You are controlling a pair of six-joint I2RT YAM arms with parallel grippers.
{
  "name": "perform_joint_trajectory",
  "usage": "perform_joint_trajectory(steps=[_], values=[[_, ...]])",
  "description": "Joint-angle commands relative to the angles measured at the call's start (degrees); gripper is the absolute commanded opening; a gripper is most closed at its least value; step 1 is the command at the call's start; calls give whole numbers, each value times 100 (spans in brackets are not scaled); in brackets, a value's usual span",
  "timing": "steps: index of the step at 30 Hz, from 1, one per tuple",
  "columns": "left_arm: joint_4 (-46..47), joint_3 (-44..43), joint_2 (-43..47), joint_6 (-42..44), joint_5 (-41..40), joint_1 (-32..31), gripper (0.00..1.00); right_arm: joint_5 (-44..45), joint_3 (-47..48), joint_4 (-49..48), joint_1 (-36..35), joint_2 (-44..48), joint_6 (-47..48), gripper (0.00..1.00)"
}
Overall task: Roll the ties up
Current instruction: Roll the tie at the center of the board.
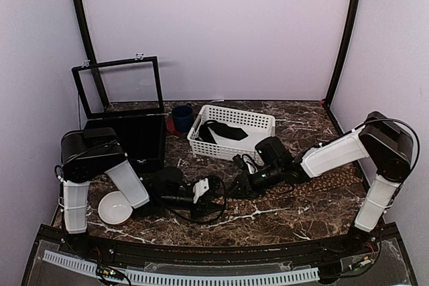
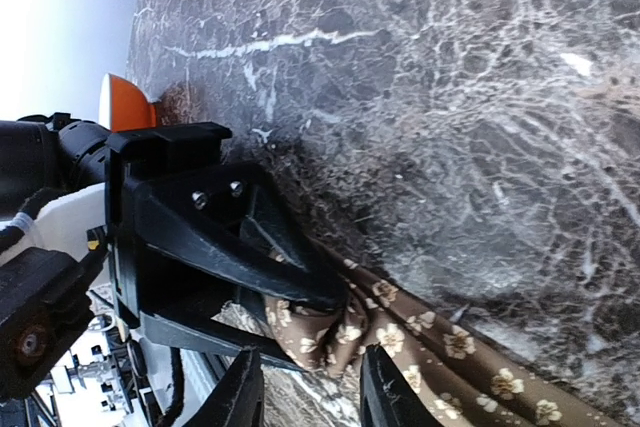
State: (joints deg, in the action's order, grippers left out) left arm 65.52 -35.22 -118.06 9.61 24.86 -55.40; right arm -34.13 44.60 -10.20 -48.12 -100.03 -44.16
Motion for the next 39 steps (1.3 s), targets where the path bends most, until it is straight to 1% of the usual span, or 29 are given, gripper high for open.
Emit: perform_joint_trajectory(steps=[1, 8, 10, 13, 14, 16, 19, 21, 23, 27, 29, 33, 37, 39], values=[[-1057, 78, -94, 39, -136, -15, 33, -172, 96, -138, -88, -38, -20, 34], [-1139, 17, -94, -17, -61, -6, 35, -194, 310, 0, -237, -463, 83, 31], [-1186, -8, -94, -19, -46, -6, 35, -181, 344, -11, -259, -511, 90, 28], [-1231, -37, -82, -20, -28, -2, 36, -105, 414, 106, -260, -559, 140, 16], [-1223, -33, -66, -20, -26, -1, 36, -81, 417, 142, -259, -582, 152, 9], [-1097, 24, -4, -61, -13, 7, 40, -43, 415, 211, -251, -603, 171, 0], [-918, 149, 204, -108, -57, 20, 56, -22, 334, 217, -234, -599, 156, 0], [-783, 256, 412, -86, -138, 29, 62, -20, 269, 197, -221, -575, 137, 0], [-716, 308, 597, -40, -225, 29, 67, -8, 238, 182, -217, -557, 128, 0], [-851, 222, 678, 107, -318, 20, 69, -16, 207, 127, -203, -554, 93, 0], [-831, 146, 552, 111, -293, 20, 70, -18, 225, 124, -198, -537, 92, 0], [-1078, -211, 260, 164, -136, -34, 75, -24, 242, 105, -198, -481, 84, 0], [-1217, -451, 64, 127, -74, -59, 74, -24, 271, 100, -200, -389, 71, 0], [-1294, -490, 17, 118, -9, -59, 69, -53, 273, 77, -198, -335, 41, 0]])
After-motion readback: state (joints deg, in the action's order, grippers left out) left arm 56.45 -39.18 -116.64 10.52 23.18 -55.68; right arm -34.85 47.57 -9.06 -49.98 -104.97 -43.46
